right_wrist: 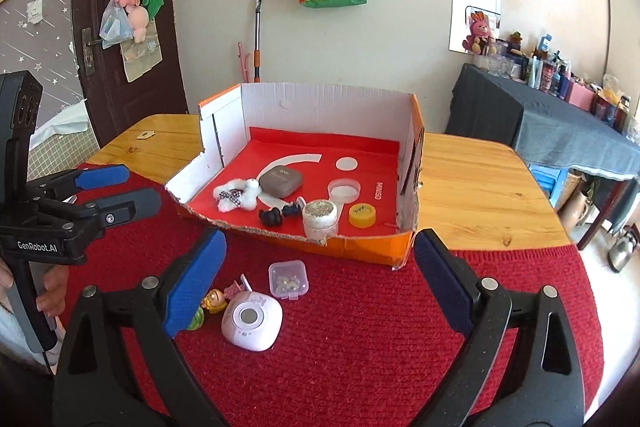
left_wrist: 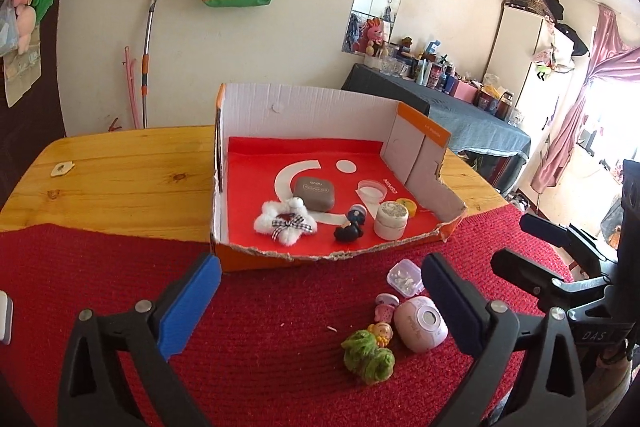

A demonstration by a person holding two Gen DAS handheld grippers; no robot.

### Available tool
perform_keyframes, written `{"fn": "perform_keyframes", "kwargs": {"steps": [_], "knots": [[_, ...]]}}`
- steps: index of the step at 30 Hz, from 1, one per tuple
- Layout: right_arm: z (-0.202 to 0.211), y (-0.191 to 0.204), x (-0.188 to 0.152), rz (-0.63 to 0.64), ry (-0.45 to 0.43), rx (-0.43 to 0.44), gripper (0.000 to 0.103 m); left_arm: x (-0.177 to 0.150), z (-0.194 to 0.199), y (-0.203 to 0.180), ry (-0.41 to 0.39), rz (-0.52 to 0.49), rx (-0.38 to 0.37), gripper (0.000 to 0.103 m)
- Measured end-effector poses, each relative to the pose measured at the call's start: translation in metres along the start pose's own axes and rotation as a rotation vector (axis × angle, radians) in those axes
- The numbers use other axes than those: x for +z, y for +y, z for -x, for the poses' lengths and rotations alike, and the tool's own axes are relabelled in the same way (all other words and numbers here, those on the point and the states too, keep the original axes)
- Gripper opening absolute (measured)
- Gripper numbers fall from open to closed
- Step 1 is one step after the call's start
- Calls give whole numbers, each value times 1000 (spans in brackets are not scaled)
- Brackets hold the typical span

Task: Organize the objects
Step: 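Open both grippers and withdraw them from the orange box, then grasp the green knitted toy with the left gripper while the right gripper grasps the pink round device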

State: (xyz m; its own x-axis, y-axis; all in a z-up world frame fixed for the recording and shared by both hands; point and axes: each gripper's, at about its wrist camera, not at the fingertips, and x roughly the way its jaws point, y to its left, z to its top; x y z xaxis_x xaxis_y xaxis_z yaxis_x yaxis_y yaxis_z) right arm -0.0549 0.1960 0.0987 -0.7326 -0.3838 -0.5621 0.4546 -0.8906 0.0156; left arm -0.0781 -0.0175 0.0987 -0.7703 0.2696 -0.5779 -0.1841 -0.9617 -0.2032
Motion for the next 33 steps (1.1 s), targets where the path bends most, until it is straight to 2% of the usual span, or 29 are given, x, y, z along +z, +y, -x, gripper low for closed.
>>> {"fn": "perform_keyframes", "kwargs": {"steps": [8,16,28,33], "knots": [[-23,0,-36,-94,50,49,96,-36,-14,-6,57,-6,16,102],[-44,-5,-57,-145,129,65,96,-50,-26,1,107,12,31,103],[-53,4,-64,-129,173,109,96,-61,-21,13,152,37,7,103],[-60,11,-62,-70,188,68,97,-65,-19,5,175,5,-20,103]]}}
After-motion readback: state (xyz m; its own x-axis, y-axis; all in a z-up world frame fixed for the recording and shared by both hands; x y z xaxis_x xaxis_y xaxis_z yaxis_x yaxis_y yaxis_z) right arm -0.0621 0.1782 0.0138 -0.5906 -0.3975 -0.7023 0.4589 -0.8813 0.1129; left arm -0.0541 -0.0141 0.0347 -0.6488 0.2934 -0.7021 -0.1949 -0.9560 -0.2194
